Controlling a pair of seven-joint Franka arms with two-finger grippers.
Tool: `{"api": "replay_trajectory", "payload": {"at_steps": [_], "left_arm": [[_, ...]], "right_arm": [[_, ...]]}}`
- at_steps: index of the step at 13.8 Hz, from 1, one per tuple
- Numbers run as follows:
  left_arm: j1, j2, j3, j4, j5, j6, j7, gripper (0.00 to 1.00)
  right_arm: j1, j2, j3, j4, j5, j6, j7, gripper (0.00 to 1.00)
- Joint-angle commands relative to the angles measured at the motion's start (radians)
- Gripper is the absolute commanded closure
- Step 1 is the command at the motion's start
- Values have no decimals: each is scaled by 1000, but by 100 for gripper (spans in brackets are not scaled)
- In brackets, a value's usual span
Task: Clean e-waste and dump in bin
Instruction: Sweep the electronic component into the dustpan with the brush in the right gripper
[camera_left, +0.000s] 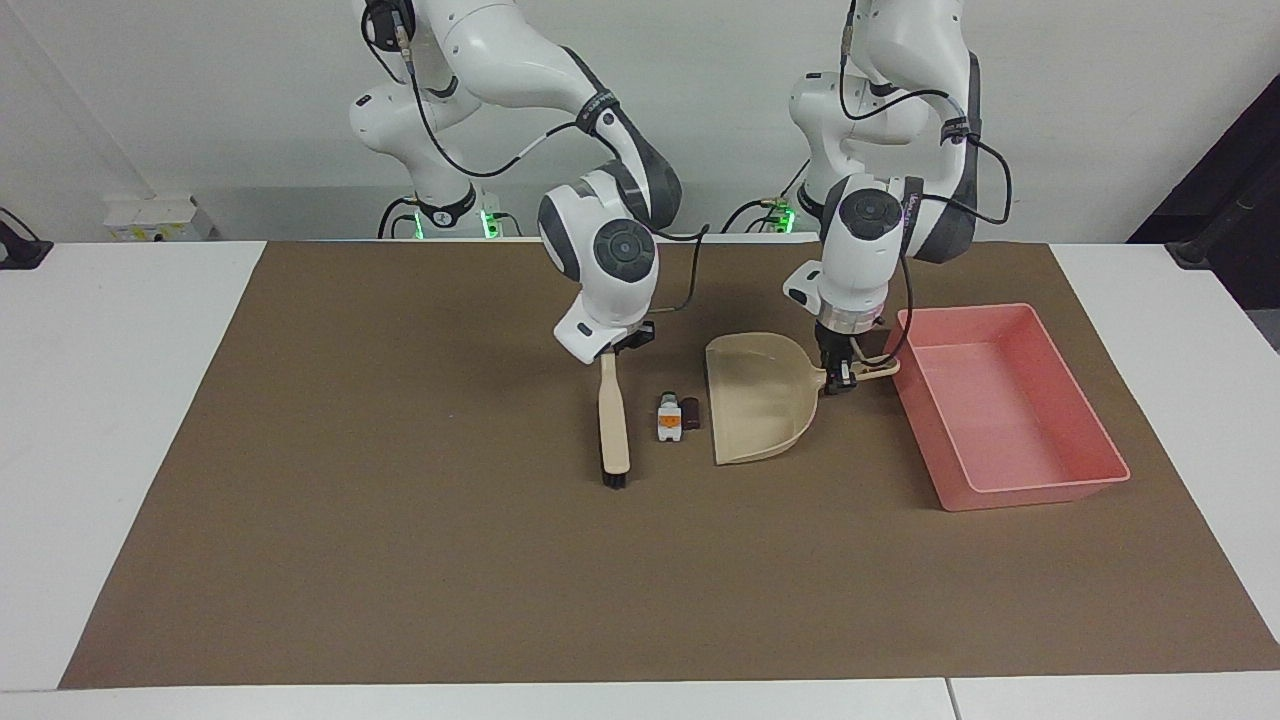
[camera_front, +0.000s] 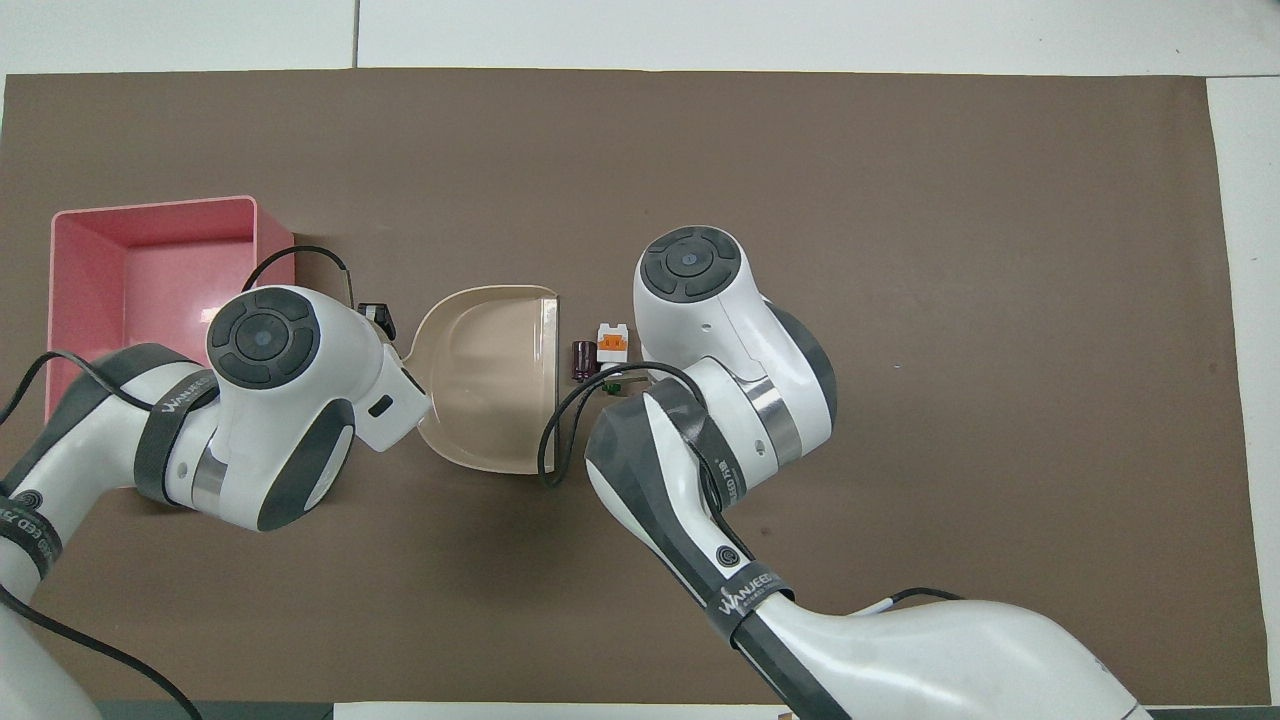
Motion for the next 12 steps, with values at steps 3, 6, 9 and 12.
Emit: {"api": "replay_trajectory", "payload": {"at_steps": [3, 6, 9, 12], "left_arm": [[-20, -33, 9, -34, 26, -7, -22, 100], [-20, -34, 9, -34, 26, -10, -22, 100], [-19, -34, 9, -33, 26, -19, -20, 100], [-19, -34, 9, -33, 26, -16, -20, 100]], "right_arm": [[27, -16, 19, -26, 21, 24, 66, 100], [44, -19, 21, -31, 21, 25, 83, 100], [69, -29, 21, -52, 21, 27, 98, 100], [99, -39, 21, -80, 21, 48, 124, 100]]}}
